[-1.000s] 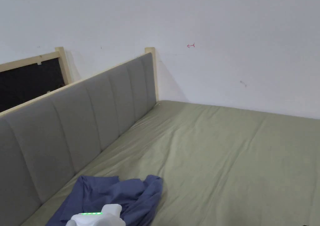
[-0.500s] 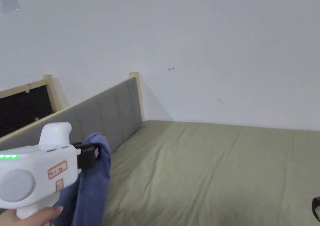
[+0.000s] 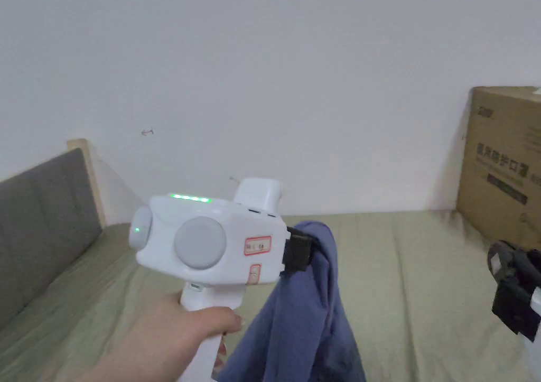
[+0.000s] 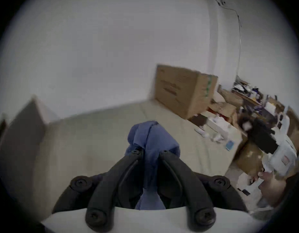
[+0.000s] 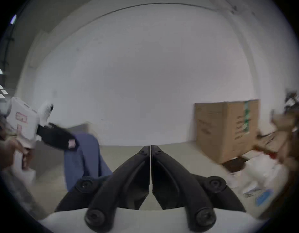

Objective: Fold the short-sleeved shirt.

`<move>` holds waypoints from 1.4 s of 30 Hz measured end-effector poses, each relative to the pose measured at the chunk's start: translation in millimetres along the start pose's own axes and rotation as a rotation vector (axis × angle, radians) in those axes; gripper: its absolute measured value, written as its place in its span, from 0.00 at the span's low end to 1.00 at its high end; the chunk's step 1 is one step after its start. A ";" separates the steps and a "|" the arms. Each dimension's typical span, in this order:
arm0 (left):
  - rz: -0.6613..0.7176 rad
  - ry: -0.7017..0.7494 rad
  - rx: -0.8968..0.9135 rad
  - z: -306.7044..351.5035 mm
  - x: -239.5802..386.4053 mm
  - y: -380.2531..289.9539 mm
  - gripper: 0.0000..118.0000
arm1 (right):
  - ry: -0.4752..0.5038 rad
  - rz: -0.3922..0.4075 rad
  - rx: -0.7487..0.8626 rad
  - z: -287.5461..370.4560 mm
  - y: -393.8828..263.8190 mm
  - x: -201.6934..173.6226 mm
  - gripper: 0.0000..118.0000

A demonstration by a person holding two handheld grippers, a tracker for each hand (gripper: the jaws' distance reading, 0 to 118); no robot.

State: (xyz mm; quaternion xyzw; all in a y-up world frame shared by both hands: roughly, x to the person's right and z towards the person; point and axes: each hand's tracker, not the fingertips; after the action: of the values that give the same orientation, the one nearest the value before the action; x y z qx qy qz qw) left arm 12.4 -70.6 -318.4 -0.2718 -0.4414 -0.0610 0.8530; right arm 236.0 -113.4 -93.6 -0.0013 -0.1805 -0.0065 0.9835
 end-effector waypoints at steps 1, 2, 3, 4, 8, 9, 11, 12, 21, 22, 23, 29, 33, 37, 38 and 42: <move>0.014 -0.018 -0.129 -35.5 2.1 -10.0 0.10 | -0.122 0.099 -0.065 -5.2 -5.2 1.2 0.01; 0.026 -0.023 -0.230 -67.4 4.3 -21.7 0.10 | -0.147 0.131 -0.151 -10.9 -10.8 8.9 0.01; 0.053 -0.008 -0.341 -101.4 4.1 -40.7 0.10 | -0.107 0.110 -0.220 -14.7 -18.8 21.5 0.01; 0.092 -0.001 -0.439 -125.8 2.3 -56.9 0.10 | -0.053 0.038 -0.262 -19.6 -27.8 32.2 0.01; 0.450 -0.040 -0.670 -198.4 -18.3 -133.1 0.10 | -0.028 -0.200 -0.358 -19.5 -52.8 67.1 0.01; 0.521 -0.048 -0.678 -205.1 -21.7 -146.4 0.10 | -0.043 -0.191 -0.385 -22.0 -57.9 71.0 0.01; 0.600 -0.055 -0.684 -207.3 -26.7 -161.7 0.26 | -0.062 -0.159 -0.408 -25.6 -65.8 74.1 0.01; 0.633 -0.052 -0.675 -204.7 -29.4 -165.8 0.38 | -0.058 -0.159 -0.412 -26.4 -68.1 73.1 0.01; 0.679 -0.040 -0.448 -105.3 -75.9 -112.6 0.87 | 0.004 -0.209 -0.416 -29.3 -65.2 48.2 0.01; 0.644 -0.016 -0.377 -86.0 -74.8 -105.6 0.87 | 0.007 -0.204 -0.409 -28.4 -63.5 44.2 0.01; 0.584 0.025 -0.263 -63.1 -73.2 -99.9 0.87 | 0.012 -0.195 -0.397 -27.6 -61.5 40.0 0.01; 0.152 0.322 0.375 46.2 -23.2 -139.0 0.59 | 0.049 -0.133 -0.183 -20.8 -53.1 13.7 0.01; 0.178 0.526 0.475 66.8 -1.9 -174.8 0.00 | 0.072 -0.111 -0.063 -18.3 -53.7 -4.5 0.01; 0.182 0.578 0.507 69.6 4.2 -187.6 0.00 | 0.048 -0.043 -0.015 -21.1 -56.2 -23.7 0.01; 0.140 0.610 0.494 68.5 6.9 -186.6 0.00 | 0.051 -0.045 -0.022 -22.5 -55.9 -27.0 0.01; 0.136 0.580 0.490 69.6 8.3 -181.4 0.00 | 0.079 -0.084 -0.067 -26.6 -54.1 -30.7 0.01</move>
State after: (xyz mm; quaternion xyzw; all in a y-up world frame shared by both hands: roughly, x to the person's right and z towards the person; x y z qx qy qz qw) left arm -95.1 -186.7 -205.4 -0.0599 -0.1641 0.0288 0.9842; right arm 216.1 -167.3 -129.3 -0.0262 -0.1410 -0.0541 0.9882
